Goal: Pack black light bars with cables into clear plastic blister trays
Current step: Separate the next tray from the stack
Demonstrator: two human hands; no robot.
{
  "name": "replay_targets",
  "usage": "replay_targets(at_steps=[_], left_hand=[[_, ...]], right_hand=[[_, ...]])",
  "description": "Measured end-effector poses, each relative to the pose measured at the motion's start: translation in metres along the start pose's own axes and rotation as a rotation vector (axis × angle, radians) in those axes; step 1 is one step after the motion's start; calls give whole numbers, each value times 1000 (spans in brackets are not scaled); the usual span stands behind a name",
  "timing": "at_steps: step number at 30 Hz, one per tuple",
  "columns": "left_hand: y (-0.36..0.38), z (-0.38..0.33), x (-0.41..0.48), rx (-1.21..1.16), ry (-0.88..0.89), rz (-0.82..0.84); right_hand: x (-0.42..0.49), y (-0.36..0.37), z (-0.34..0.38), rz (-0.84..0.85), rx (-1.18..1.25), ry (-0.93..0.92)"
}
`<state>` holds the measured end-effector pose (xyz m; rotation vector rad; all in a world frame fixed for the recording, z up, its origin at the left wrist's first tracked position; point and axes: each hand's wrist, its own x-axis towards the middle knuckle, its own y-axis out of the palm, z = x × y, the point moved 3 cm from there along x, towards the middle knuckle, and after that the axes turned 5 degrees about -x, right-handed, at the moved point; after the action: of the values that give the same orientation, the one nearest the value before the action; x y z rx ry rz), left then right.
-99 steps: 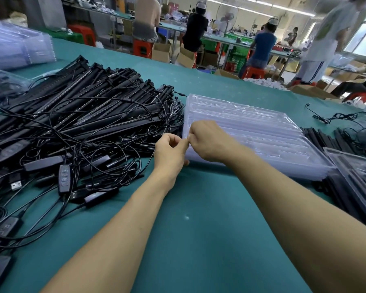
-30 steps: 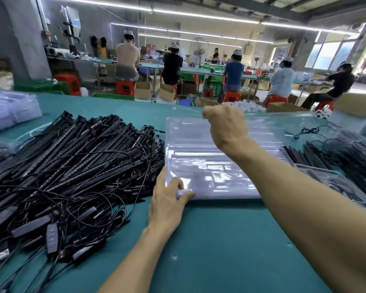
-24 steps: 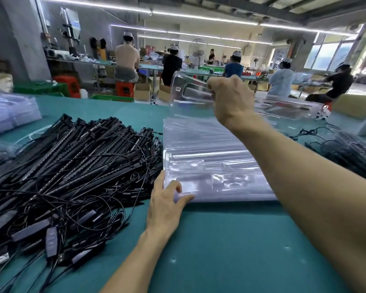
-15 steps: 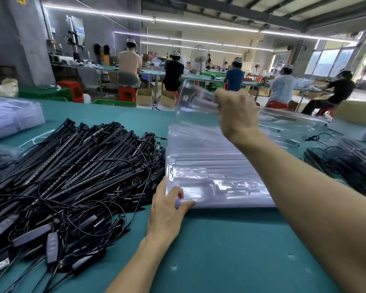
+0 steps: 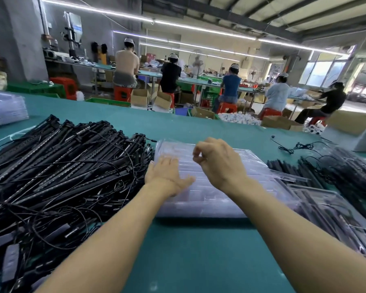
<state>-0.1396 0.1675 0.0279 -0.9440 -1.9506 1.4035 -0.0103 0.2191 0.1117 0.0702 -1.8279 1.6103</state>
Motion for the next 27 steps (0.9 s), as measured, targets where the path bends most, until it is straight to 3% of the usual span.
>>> replay_targets(at_steps=[10, 16, 22, 27], left_hand=[[9, 8, -1, 154, -21, 15], [0, 15, 2, 184, 52, 18], [3, 23, 2, 162, 92, -17], [-1, 24, 3, 162, 111, -4]], right_hand=[[24, -26, -12, -231, 32, 144], [51, -38, -18, -245, 33, 179], [75, -51, -33, -251, 99, 327], [91, -147, -89, -551, 145, 506]])
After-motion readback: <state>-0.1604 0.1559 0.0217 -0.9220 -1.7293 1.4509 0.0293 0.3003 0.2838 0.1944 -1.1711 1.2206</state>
